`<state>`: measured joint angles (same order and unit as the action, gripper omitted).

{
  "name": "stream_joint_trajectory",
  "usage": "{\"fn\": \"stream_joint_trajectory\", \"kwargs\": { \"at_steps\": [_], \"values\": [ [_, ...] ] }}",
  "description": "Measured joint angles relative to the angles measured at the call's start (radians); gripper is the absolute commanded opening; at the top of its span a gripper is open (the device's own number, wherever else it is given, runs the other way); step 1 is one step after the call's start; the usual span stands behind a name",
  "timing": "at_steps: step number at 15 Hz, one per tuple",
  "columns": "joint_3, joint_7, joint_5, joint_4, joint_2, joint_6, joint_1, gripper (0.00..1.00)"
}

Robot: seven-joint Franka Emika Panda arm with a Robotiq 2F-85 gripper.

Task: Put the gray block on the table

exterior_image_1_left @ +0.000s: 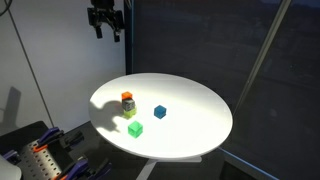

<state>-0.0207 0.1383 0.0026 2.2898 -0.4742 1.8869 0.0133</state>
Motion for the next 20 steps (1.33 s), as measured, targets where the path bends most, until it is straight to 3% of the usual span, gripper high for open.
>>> {"fn": "stream_joint_trajectory", "kwargs": {
  "at_steps": [9,20],
  "values": [
    [0.035,-0.03,-0.024,-0.001,0.075,0.122,0.0,1.0],
    [0.015,-0.071,-0.023,-0.054,0.303,0.217,-0.011,1.0]
  ]
}}
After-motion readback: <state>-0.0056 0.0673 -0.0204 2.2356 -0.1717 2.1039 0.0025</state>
